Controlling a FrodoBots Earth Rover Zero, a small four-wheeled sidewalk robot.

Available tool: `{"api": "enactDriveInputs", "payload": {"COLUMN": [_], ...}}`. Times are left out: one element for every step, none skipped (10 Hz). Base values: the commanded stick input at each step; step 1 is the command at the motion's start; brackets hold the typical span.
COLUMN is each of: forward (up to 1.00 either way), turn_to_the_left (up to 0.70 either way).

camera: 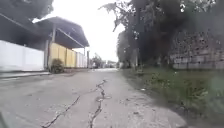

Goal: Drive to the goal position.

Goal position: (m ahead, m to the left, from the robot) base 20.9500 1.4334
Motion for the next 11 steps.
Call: {"api": "enactDriveInputs", "payload": {"forward": [0.70,0.70,0.70,0.70,0.70,0.70,0.70,0.70,0.70,0.70,0.70], "turn_to_the_left": [0.00,0.00,0.00,-0.15,-0.35,-0.35,-0.35,-0.35,-0.35,-0.35,-0.35]}}
